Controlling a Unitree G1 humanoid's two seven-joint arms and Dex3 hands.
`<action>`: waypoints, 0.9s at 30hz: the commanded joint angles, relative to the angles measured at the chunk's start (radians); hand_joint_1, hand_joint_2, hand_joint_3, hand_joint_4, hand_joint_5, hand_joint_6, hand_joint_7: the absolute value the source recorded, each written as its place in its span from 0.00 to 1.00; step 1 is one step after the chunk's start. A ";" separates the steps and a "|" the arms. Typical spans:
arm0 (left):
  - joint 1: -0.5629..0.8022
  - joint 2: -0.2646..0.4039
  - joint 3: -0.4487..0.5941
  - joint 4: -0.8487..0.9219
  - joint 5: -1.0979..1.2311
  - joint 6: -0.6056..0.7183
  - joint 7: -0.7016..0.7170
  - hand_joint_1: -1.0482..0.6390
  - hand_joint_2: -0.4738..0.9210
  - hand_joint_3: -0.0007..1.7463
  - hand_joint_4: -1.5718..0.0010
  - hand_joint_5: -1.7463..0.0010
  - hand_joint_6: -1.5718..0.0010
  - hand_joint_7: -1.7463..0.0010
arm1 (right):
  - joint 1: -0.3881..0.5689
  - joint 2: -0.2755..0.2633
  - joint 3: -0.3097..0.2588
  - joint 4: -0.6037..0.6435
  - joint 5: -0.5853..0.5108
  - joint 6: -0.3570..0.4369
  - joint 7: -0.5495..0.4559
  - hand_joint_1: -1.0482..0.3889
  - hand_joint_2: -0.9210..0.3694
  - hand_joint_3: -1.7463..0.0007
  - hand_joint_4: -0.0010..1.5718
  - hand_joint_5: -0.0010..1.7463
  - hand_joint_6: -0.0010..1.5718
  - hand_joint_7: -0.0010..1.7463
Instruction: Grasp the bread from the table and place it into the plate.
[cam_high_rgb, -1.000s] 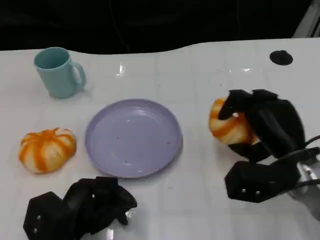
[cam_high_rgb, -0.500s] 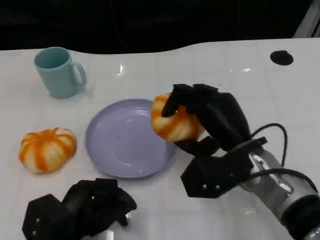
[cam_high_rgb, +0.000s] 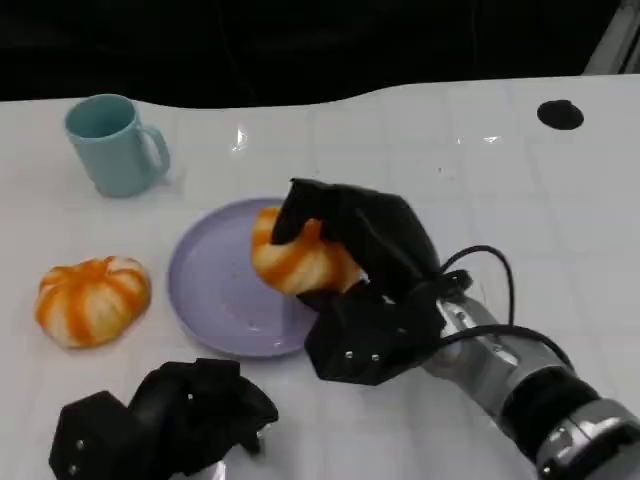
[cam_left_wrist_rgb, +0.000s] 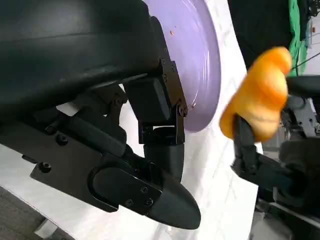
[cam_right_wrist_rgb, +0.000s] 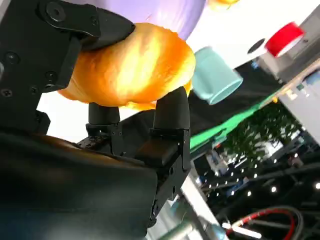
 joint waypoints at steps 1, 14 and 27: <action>0.022 0.012 -0.002 0.004 0.018 0.006 0.009 0.00 0.96 0.00 0.43 0.13 0.17 0.56 | -0.043 0.017 -0.010 0.052 0.028 -0.009 -0.009 0.68 0.47 0.23 0.57 1.00 0.49 0.88; 0.027 0.011 -0.005 -0.010 0.019 0.018 0.012 0.00 0.95 0.00 0.42 0.13 0.17 0.56 | -0.060 -0.011 0.040 0.059 0.019 0.052 0.179 0.39 0.05 0.86 0.02 0.20 0.19 0.01; 0.025 0.009 -0.007 -0.008 0.013 0.022 0.012 0.00 0.95 0.00 0.42 0.14 0.17 0.56 | 0.032 -0.093 0.034 -0.133 0.064 0.105 0.345 0.22 0.00 0.85 0.00 0.04 0.07 0.00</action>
